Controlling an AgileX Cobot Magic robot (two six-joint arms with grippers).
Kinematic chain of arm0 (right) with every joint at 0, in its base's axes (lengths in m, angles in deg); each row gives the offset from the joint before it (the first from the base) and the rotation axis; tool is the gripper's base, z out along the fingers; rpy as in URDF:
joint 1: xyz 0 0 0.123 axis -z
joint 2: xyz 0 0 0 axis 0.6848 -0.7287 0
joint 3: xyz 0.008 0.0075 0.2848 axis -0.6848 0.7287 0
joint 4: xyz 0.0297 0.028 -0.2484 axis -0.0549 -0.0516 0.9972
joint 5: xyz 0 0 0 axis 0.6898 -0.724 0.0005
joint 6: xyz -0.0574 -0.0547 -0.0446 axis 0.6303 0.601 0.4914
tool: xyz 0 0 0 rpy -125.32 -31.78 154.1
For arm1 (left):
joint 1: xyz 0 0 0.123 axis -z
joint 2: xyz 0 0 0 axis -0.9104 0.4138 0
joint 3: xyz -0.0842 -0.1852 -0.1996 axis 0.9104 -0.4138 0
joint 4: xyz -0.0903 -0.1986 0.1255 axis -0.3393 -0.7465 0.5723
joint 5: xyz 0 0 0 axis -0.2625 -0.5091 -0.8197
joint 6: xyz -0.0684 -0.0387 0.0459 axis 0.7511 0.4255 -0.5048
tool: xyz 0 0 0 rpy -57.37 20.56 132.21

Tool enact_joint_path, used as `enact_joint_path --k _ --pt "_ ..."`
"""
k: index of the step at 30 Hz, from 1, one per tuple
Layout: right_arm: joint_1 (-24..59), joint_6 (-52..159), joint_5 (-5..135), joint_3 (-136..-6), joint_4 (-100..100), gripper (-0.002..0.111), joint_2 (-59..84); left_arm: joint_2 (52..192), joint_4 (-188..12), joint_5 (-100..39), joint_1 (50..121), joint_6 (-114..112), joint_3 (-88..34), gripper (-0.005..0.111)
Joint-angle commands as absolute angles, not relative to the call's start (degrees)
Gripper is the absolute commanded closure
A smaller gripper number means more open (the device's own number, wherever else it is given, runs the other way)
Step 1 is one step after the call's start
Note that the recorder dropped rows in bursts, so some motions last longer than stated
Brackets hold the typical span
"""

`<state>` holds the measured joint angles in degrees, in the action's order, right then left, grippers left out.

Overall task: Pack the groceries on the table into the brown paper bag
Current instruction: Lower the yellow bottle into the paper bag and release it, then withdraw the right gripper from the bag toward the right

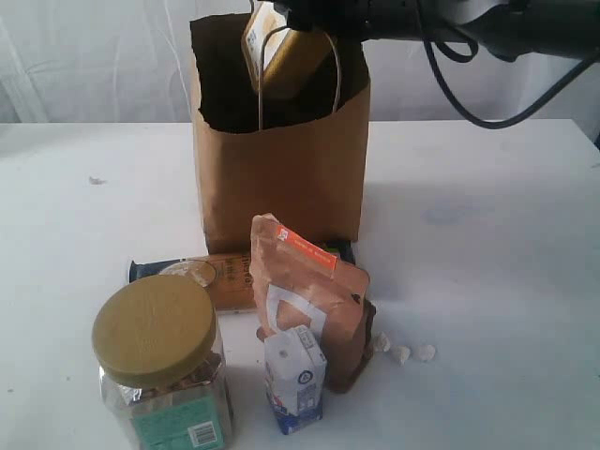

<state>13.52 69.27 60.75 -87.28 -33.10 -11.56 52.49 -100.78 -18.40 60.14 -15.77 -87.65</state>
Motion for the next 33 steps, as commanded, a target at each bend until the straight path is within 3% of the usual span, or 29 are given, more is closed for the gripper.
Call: enact_joint_path --k 1,16,23,33 --pt "13.6 69.0 64.9 -88.5 -33.4 0.068 -10.6 52.2 -100.9 -18.5 60.0 -15.7 -87.8 0.107" --pt "13.6 70.0 58.6 -88.5 -33.1 0.064 -10.6 52.2 -100.9 -18.5 60.0 -15.7 -87.8 0.107" --pt "13.6 74.1 60.0 -88.5 -33.0 0.048 -10.6 52.2 -100.9 -18.5 60.0 -15.7 -87.8 0.107" --pt "13.6 74.1 64.3 -88.5 -33.0 0.047 -11.1 52.2 -100.9 -18.5 60.0 -15.7 -87.8 0.107"
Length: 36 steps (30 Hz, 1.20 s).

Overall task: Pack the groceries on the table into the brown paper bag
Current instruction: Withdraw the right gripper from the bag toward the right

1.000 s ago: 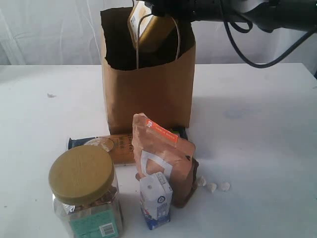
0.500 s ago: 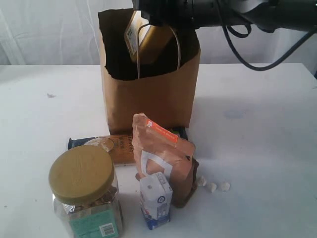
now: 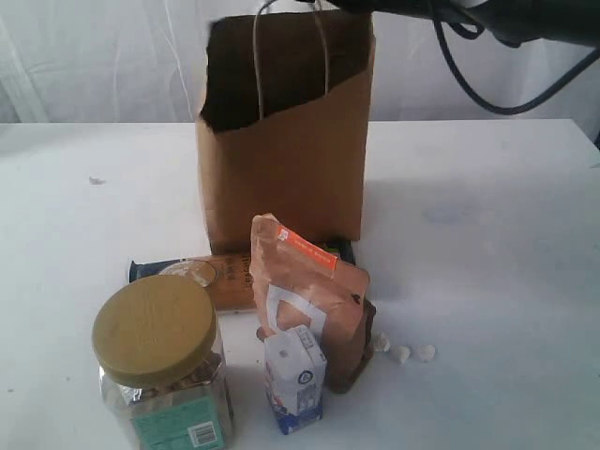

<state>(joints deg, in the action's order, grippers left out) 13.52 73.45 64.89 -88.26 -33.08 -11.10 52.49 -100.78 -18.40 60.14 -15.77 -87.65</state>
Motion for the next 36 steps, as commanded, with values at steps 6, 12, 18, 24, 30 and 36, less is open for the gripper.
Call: enact_joint_path --k 6,12,18,24,30,36 --pt "13.6 74.1 54.7 -88.5 -33.0 0.048 -13.4 52.2 -100.9 -18.5 60.0 -15.7 -87.8 0.107" --pt "13.6 74.1 64.9 -88.5 -33.0 0.056 -14.9 52.2 -100.9 -18.5 60.0 -15.7 -87.8 0.107" --pt "13.6 74.1 68.4 -88.5 -33.0 0.056 -12.5 52.2 -100.9 -18.5 60.0 -15.7 -87.8 0.107" --pt "13.6 76.6 64.3 -88.5 -33.0 0.063 -7.2 52.2 -100.9 -18.5 60.0 -15.7 -87.8 0.107" --pt "14.3 83.4 45.9 -88.5 -18.9 0.100 -0.9 52.2 -100.9 -18.5 60.0 -15.7 -87.8 0.107" --pt "18.2 67.2 28.9 -88.5 3.2 0.108 5.0 52.2 -100.9 -18.5 60.0 -15.7 -87.8 0.107"
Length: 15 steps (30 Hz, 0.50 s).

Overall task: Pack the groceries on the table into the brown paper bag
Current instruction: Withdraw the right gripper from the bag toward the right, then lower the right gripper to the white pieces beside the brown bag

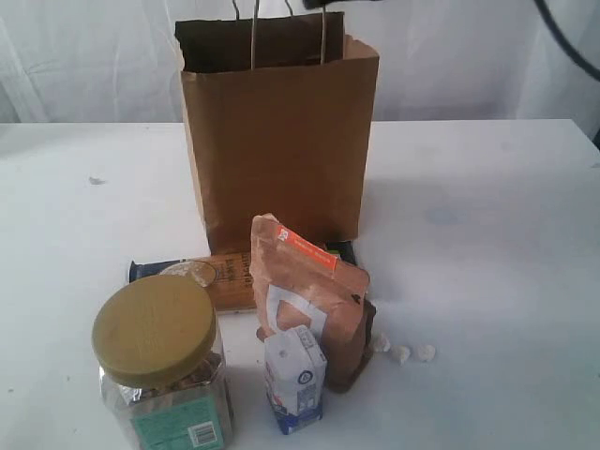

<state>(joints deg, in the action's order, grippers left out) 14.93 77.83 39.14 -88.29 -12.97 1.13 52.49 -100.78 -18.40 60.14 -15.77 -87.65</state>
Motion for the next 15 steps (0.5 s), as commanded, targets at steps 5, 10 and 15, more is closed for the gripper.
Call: enact_joint_path --k 5,10,15 --pt "22.7 54.7 15.4 -86.1 25.0 0.108 7.0 52.2 -100.9 -18.5 60.0 -15.7 -87.8 0.107" --pt "26.8 46.0 12.4 -74.5 26.7 0.108 6.8 52.2 -100.9 -18.5 60.0 -15.7 -87.8 0.107" --pt "26.8 42.0 26.6 -56.4 17.0 0.108 3.9 52.2 -100.9 -18.5 60.0 -15.7 -87.8 0.107"
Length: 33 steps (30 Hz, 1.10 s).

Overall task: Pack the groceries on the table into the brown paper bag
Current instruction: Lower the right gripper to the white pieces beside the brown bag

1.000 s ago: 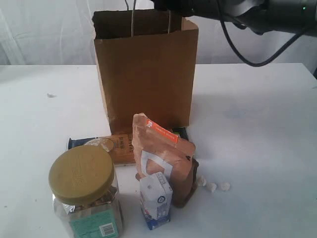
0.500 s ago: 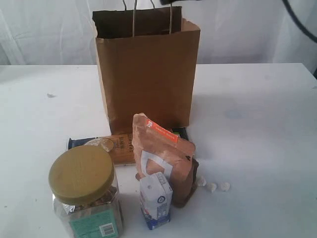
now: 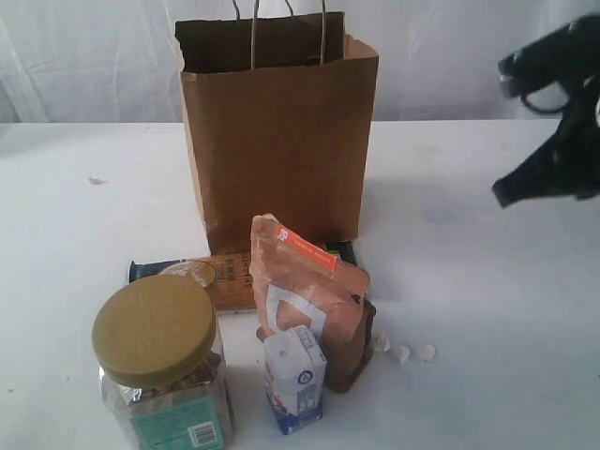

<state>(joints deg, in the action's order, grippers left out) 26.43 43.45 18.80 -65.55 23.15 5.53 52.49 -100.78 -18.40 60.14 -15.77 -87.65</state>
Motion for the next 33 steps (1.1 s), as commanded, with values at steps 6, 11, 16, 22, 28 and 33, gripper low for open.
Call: enact_joint_path --k 6,11,16,22,28,33 --pt "26.6 42.0 38.2 -50.2 7.8 0.108 7.6 52.2 -100.9 -18.5 60.0 -15.7 -87.8 0.107" --pt "24.2 63.4 35.3 -48.5 -10.2 0.108 7.9 52.2 -100.9 -18.5 60.0 -15.7 -87.8 0.107" --pt "21.9 73.6 35.0 -48.5 -16.8 0.103 6.2 52.2 -100.9 -18.5 60.0 -15.7 -87.8 0.107" --pt "21.6 73.7 39.4 -48.5 -16.2 0.076 0.6 52.2 -100.9 -18.5 60.0 -15.7 -87.8 0.107" --pt "21.6 73.1 40.6 -48.5 -17.1 0.073 -5.0 52.2 -100.9 -18.5 60.0 -15.7 -87.8 0.107" --pt "21.6 72.7 41.6 -48.5 -17.3 0.073 -9.5 52.2 -100.9 -18.5 60.0 -15.7 -87.8 0.107"
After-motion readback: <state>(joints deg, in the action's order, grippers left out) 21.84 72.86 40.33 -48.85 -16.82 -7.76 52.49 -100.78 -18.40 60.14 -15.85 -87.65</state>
